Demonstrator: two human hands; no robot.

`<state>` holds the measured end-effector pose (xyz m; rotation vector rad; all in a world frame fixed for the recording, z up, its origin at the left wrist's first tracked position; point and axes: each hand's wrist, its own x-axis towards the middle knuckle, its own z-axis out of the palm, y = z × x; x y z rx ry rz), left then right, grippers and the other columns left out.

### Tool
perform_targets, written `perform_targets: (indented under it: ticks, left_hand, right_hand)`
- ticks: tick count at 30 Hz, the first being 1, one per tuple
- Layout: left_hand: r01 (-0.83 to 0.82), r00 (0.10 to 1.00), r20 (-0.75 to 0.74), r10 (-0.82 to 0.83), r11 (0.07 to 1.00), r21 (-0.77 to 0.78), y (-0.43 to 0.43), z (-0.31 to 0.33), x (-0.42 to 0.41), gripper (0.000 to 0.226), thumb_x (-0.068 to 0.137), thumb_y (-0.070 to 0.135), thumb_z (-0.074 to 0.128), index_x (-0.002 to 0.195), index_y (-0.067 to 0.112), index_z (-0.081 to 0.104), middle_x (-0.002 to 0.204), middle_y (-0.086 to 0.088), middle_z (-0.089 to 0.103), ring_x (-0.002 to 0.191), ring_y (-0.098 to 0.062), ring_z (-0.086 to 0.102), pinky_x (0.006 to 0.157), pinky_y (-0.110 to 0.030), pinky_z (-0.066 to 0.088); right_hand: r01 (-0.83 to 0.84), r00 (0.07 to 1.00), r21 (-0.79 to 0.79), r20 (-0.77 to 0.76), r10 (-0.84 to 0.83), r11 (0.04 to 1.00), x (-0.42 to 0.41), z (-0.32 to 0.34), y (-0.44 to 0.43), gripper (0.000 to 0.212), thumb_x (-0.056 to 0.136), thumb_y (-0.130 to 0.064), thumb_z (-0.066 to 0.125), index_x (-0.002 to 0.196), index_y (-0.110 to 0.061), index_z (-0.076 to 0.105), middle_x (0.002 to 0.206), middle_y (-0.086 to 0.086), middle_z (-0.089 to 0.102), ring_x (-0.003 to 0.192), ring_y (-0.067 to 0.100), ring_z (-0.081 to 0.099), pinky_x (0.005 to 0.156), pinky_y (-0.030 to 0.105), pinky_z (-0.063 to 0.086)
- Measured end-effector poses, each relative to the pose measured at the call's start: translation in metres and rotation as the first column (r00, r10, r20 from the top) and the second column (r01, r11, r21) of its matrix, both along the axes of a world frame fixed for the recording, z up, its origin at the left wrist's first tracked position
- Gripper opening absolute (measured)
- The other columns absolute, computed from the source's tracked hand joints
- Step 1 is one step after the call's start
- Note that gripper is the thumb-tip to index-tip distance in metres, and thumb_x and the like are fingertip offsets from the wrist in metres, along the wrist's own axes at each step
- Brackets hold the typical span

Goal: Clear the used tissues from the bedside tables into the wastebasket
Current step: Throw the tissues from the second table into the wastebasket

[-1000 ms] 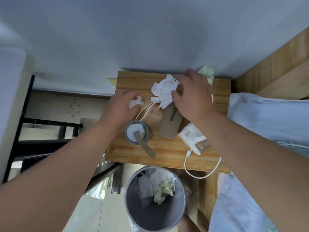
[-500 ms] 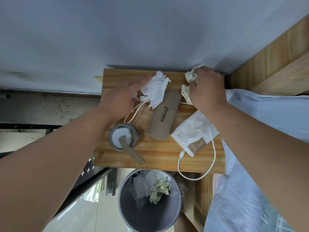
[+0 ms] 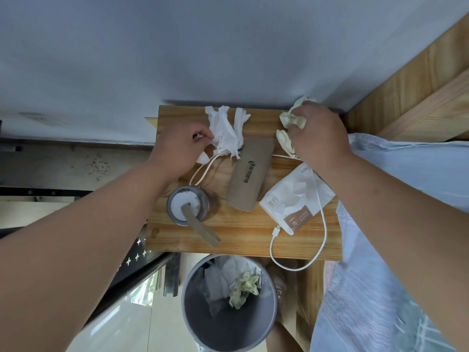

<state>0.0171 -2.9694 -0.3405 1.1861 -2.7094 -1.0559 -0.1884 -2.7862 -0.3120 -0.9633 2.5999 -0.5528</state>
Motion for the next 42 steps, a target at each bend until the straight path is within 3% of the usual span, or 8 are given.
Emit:
perform_targets:
  ticks: [5, 9, 13, 22, 25, 35, 39, 42]
  left_hand:
    - [-0.016, 1.000, -0.012, 0.016, 1.000, -0.024, 0.001, -0.001, 0.005, 0.020, 0.104, 0.024, 0.063, 0.123, 0.029, 0.068, 0.114, 0.008, 0.068, 0.105, -0.016, 0.064, 0.074, -0.020, 0.042]
    - [0.182, 0.981, 0.062, -0.181, 0.983, -0.003, -0.002, -0.005, -0.005, 0.066, 0.104, 0.026, 0.061, 0.157, 0.053, 0.032, 0.131, -0.001, 0.068, 0.099, -0.018, 0.064, 0.078, -0.033, 0.051]
    - [0.276, 0.952, 0.146, -0.267, 0.960, -0.045, -0.005, -0.018, -0.011, 0.041, 0.107, 0.023, 0.057, 0.146, 0.035, 0.062, 0.127, -0.008, 0.073, 0.096, -0.021, 0.061, 0.072, -0.028, 0.043]
    - [-0.194, 0.976, -0.083, 0.200, 0.978, 0.075, -0.005, -0.001, 0.009, 0.024, 0.100, 0.037, 0.070, 0.119, 0.029, 0.080, 0.092, 0.023, 0.065, 0.080, 0.010, 0.058, 0.067, -0.009, 0.037]
    - [-0.282, 0.951, -0.116, 0.288, 0.957, 0.067, -0.010, 0.019, 0.018, 0.023, 0.100, 0.038, 0.070, 0.117, 0.029, 0.081, 0.093, 0.020, 0.068, 0.081, 0.001, 0.064, 0.065, -0.007, 0.038]
    - [-0.567, 0.610, -0.445, 0.655, 0.754, 0.333, 0.035, 0.125, 0.067, 0.010, 0.095, 0.034, 0.075, 0.098, 0.042, 0.079, 0.077, 0.024, 0.072, 0.067, 0.011, 0.064, 0.058, -0.003, 0.045]
    - [-0.590, 0.574, -0.449, 0.685, 0.726, 0.353, 0.098, 0.162, 0.104, 0.017, 0.095, 0.040, 0.074, 0.090, 0.056, 0.078, 0.081, 0.029, 0.075, 0.072, 0.012, 0.068, 0.059, -0.002, 0.048]
    - [-0.624, 0.581, -0.376, 0.722, 0.692, 0.364, 0.142, 0.169, 0.140, 0.015, 0.092, 0.052, 0.072, 0.106, 0.051, 0.078, 0.070, 0.028, 0.068, 0.062, 0.010, 0.062, 0.055, -0.006, 0.048]
  right_hand:
    - [0.004, 0.998, -0.050, -0.055, -0.006, 0.999, 0.010, 0.005, -0.002, 0.034, 0.094, -0.018, 0.062, 0.125, -0.009, 0.072, 0.123, 0.013, 0.072, 0.111, 0.035, 0.065, 0.095, 0.038, 0.051]
    - [-0.035, 0.997, -0.033, -0.073, 0.032, 0.999, 0.010, 0.001, -0.001, 0.035, 0.096, -0.014, 0.060, 0.129, -0.008, 0.070, 0.129, 0.015, 0.069, 0.114, 0.038, 0.063, 0.097, 0.042, 0.051]
    - [-0.060, 0.997, 0.047, -0.047, 0.062, 0.997, 0.006, -0.007, 0.003, 0.041, 0.100, -0.008, 0.050, 0.139, -0.008, 0.062, 0.142, 0.018, 0.059, 0.126, 0.037, 0.056, 0.103, 0.041, 0.043]
    - [0.023, 0.999, -0.007, -0.043, -0.024, 1.000, 0.003, 0.004, 0.009, 0.040, 0.100, -0.008, 0.051, 0.138, 0.001, 0.061, 0.141, 0.025, 0.056, 0.128, 0.039, 0.053, 0.105, 0.036, 0.037]
    - [0.027, 0.997, -0.049, -0.067, -0.031, 0.998, 0.004, 0.016, 0.010, 0.040, 0.100, -0.009, 0.052, 0.137, 0.001, 0.061, 0.140, 0.022, 0.059, 0.128, 0.036, 0.054, 0.106, 0.035, 0.039]
    - [0.098, 0.994, -0.393, -0.011, -0.111, 0.914, 0.037, 0.089, 0.053, 0.038, 0.095, -0.011, 0.057, 0.131, -0.009, 0.069, 0.129, -0.002, 0.062, 0.109, 0.018, 0.063, 0.096, 0.020, 0.045]
    - [0.162, 0.986, -0.475, 0.055, -0.155, 0.865, 0.077, 0.113, 0.094, 0.036, 0.096, -0.010, 0.058, 0.130, -0.011, 0.070, 0.125, -0.011, 0.059, 0.106, -0.001, 0.057, 0.092, 0.001, 0.040]
    - [0.203, 0.978, -0.510, 0.140, -0.153, 0.836, 0.115, 0.118, 0.129, 0.035, 0.096, -0.005, 0.059, 0.130, -0.006, 0.070, 0.128, -0.003, 0.062, 0.116, 0.007, 0.063, 0.098, 0.006, 0.045]
